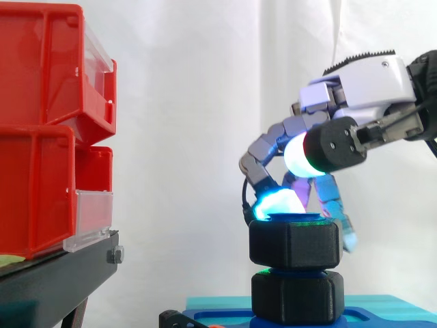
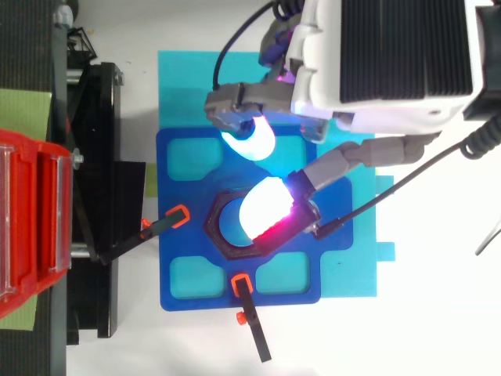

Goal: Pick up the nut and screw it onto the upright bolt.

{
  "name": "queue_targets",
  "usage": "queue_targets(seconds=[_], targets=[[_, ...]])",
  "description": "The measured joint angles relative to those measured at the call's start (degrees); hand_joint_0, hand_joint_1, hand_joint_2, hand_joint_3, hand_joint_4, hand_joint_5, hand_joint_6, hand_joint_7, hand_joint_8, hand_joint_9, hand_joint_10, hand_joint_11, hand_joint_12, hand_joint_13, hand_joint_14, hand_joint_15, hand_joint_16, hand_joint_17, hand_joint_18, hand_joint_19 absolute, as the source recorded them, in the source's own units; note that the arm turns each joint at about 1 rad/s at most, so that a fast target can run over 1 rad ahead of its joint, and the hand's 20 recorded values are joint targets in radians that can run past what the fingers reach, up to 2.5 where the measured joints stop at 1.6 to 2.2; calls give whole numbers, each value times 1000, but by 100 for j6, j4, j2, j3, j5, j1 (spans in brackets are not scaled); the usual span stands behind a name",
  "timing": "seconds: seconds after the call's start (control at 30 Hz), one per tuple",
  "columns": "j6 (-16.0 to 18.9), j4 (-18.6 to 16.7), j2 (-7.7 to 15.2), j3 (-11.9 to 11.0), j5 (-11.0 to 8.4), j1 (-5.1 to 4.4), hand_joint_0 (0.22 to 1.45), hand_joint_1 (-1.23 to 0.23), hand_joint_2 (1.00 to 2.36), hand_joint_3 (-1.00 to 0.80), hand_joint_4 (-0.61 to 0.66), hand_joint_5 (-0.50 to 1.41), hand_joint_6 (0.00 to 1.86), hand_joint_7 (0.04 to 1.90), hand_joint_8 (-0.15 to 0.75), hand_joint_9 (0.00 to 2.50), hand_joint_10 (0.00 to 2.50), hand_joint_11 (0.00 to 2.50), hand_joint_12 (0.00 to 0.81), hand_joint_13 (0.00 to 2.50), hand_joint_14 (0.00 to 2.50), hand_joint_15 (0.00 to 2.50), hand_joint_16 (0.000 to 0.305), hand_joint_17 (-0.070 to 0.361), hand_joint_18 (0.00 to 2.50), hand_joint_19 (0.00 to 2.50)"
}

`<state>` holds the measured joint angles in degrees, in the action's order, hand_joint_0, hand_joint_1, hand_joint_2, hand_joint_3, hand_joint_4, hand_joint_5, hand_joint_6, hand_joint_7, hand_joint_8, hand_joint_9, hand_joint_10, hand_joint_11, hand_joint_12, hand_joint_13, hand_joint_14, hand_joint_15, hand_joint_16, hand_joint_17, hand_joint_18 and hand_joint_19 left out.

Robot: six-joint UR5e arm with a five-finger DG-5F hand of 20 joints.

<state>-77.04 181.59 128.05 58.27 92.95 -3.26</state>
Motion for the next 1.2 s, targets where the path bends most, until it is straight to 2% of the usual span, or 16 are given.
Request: queue_targets(seconds=[0.1, 0.2, 0.4, 0.57, 0.63, 0.7, 0.9, 1.2], targets=[[-42, 64, 0, -158, 44, 32, 525, -220, 1000, -500, 227, -61, 504, 1023, 279, 1323, 4, 117, 220, 972, 0, 16, 22, 50, 743, 249], [-103, 93, 0, -273, 70, 47, 517, -203, 1000, -500, 221, -102, 503, 873, 274, 1218, 3, 93, 235, 912, 1, 3, 25, 57, 689, 228], [-148, -61, 5, -328, 84, 38, 508, -180, 1000, -500, 184, -143, 502, 689, 258, 1031, 0, 0, 254, 780, 0, 0, 28, 62, 584, 182], [-133, -368, 8, -198, 47, -45, 501, -158, 1000, -500, 164, -160, 501, 608, 235, 845, 0, 0, 261, 615, 0, 0, 30, 67, 412, 82], [-115, -478, 8, -119, 8, -86, 493, -130, 1000, -500, 140, -177, 501, 576, 221, 670, 0, 0, 292, 460, 0, 0, 32, 72, 122, 0], [-84, -589, 8, -36, -48, -138, 486, -106, 1000, -500, 111, -193, 500, 559, 204, 524, 0, 0, 306, 323, 0, 0, 34, 77, 0, 0], [23, -710, 7, 133, -166, -279, 476, -83, 1000, -500, 95, -211, 500, 547, 193, 346, 0, 0, 327, 202, 0, 0, 37, 84, 0, 0], [81, -658, 8, 267, -257, -403, 476, -91, 1000, -500, 108, -208, 500, 551, 204, 374, 0, 0, 328, 239, 0, 0, 38, 85, 0, 0]])
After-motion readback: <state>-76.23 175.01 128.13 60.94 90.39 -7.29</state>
